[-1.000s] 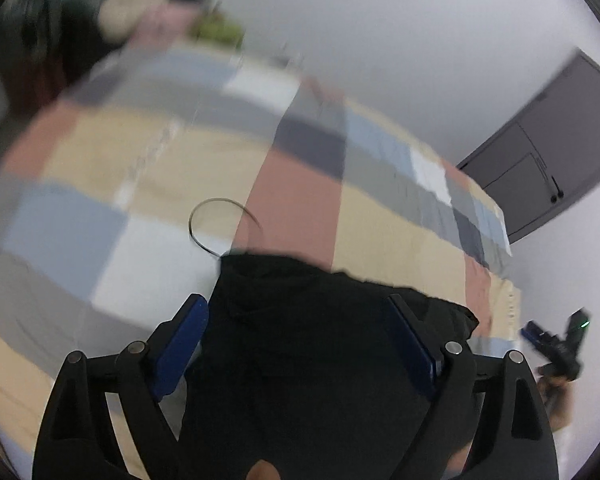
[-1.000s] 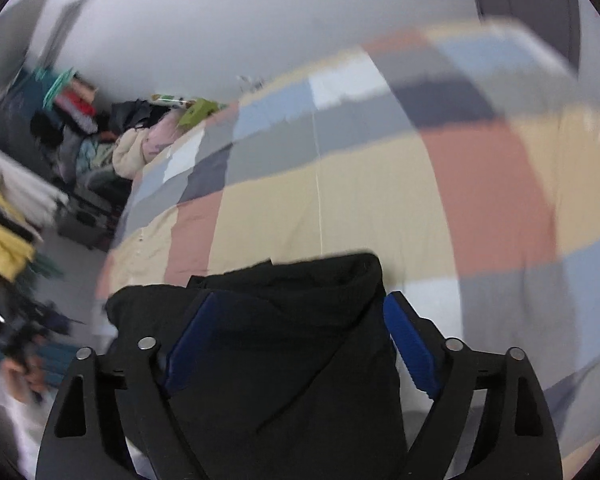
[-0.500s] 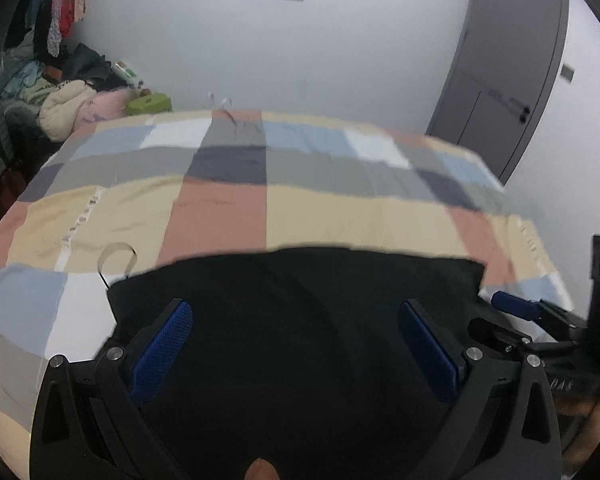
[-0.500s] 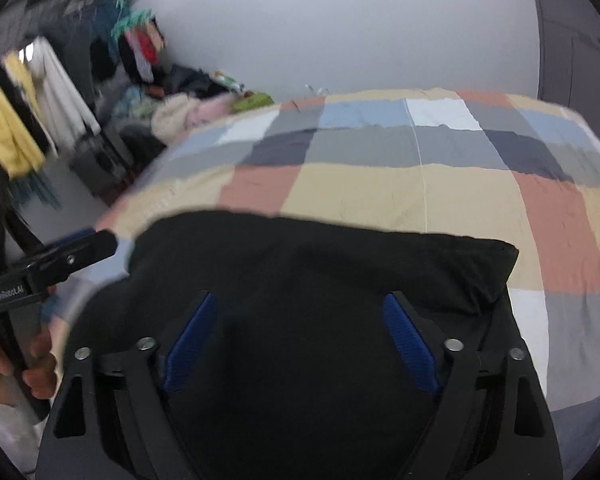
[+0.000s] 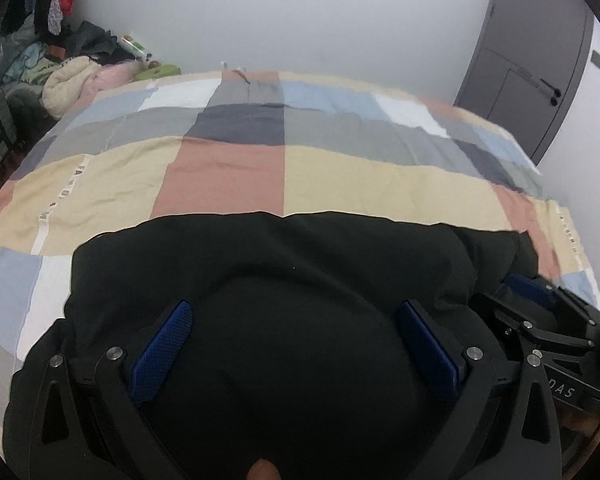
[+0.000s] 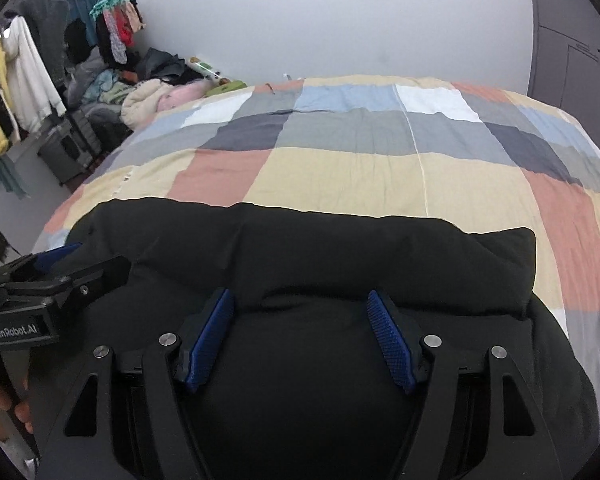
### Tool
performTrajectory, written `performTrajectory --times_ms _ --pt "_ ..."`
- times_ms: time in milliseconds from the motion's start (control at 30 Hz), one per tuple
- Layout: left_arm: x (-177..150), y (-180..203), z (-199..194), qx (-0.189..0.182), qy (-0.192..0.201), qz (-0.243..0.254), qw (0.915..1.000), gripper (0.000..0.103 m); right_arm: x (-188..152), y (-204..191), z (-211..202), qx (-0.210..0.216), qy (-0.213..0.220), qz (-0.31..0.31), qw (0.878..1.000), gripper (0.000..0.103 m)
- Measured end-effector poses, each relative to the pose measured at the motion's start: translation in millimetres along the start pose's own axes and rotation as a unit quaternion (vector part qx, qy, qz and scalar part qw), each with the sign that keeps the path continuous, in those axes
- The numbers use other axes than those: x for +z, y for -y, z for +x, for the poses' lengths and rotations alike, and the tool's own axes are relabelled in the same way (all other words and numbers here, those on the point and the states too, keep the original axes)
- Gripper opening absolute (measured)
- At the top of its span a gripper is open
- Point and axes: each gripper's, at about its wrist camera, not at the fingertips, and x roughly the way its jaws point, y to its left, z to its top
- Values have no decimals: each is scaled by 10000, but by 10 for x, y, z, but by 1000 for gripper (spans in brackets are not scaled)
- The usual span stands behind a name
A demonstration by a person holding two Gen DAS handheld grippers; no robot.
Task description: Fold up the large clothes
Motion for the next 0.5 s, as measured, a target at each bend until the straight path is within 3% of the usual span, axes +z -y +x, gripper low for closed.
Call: performTrajectory --times_ms 167,267,500 --pt "73 -136 251 21 -181 -189 9997 103 64 65 238 87 -171 94 9998 70" --pt "85 -96 319 224 -155 -101 9996 103 77 61 358 62 -277 66 9996 72" --pt "65 -66 247 401 -204 95 9989 103 42 85 224 143 -261 79 9995 71"
